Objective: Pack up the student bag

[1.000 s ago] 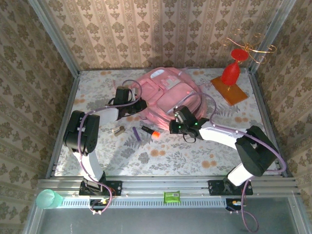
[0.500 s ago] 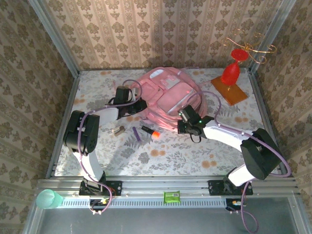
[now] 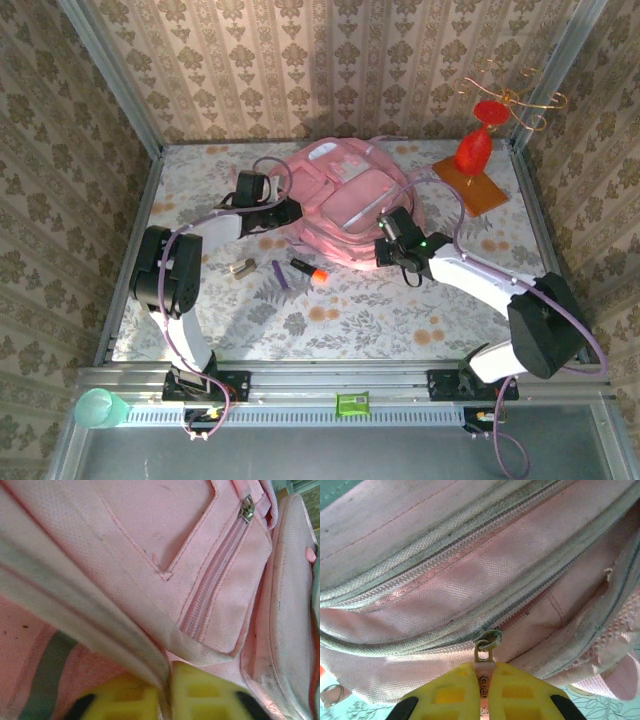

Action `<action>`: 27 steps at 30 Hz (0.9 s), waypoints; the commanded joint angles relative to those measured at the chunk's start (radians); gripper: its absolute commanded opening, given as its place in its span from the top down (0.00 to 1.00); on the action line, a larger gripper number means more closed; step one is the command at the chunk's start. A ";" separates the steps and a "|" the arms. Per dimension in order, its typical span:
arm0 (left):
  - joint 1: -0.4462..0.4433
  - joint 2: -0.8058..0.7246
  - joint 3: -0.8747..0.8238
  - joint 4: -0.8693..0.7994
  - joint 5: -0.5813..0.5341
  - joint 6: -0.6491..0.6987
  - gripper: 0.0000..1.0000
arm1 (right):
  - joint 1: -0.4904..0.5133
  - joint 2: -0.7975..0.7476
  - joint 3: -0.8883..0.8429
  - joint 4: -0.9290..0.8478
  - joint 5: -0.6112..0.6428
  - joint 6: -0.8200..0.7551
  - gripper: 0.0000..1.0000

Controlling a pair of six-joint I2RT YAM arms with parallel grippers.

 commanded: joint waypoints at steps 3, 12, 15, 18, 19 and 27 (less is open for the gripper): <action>0.015 -0.094 0.004 0.014 -0.109 0.153 0.52 | -0.011 -0.078 -0.034 0.039 -0.136 -0.050 1.00; -0.243 -0.280 -0.166 0.190 -0.160 0.691 0.33 | -0.041 -0.100 -0.016 0.050 -0.215 -0.016 1.00; -0.348 -0.280 -0.199 0.225 -0.160 0.923 0.31 | -0.050 -0.105 -0.017 0.056 -0.234 -0.001 1.00; -0.416 -0.249 -0.187 0.223 -0.193 1.074 0.30 | -0.062 -0.111 -0.027 0.073 -0.261 0.021 1.00; -0.432 -0.234 -0.171 0.212 -0.221 1.109 0.29 | -0.064 -0.113 -0.031 0.081 -0.272 0.028 1.00; -0.503 -0.098 -0.042 0.116 -0.378 1.287 0.32 | -0.066 -0.113 -0.044 0.104 -0.305 0.049 1.00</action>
